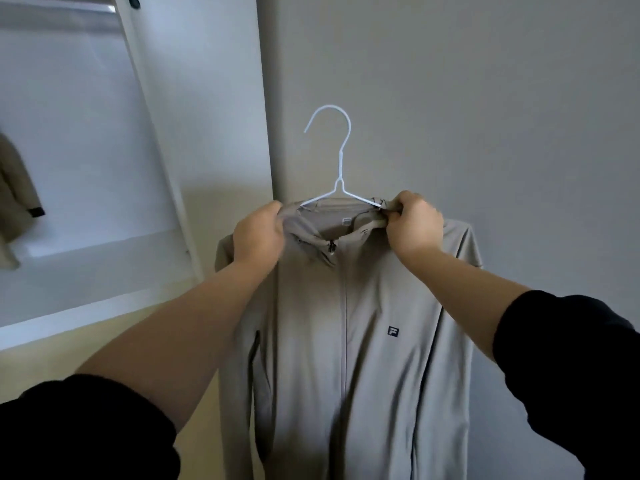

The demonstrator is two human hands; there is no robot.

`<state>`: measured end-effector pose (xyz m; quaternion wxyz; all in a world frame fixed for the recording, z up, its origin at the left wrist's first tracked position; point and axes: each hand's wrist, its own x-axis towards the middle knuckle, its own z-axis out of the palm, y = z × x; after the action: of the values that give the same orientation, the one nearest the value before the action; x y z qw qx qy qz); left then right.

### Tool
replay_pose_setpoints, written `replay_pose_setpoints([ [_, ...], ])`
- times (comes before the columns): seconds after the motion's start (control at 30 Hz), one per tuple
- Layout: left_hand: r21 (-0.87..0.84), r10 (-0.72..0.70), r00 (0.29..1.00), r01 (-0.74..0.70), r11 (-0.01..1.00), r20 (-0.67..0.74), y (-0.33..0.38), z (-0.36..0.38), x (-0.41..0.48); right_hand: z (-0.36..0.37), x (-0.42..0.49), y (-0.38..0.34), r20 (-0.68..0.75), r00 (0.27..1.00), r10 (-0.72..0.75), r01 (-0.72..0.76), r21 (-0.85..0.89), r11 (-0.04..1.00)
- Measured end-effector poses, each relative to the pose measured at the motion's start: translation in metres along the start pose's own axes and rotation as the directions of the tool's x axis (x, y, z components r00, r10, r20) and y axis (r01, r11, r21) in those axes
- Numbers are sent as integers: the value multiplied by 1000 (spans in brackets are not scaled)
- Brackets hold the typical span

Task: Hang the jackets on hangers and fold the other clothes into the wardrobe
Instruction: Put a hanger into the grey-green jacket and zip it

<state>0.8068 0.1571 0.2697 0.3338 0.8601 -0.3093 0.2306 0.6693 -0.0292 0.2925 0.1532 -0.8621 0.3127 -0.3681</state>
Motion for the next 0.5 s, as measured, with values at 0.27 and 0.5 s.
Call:
replay_pose_setpoints([
  [0.27,-111,-112,991,120,987,70,-4,-100,86,-55,94,-102,379,911,-162,138,90,986],
  [0.5,-52,-222,975,222,974,4,3,-231,150,-115,160,-214,463,811,-358,400,9,917],
])
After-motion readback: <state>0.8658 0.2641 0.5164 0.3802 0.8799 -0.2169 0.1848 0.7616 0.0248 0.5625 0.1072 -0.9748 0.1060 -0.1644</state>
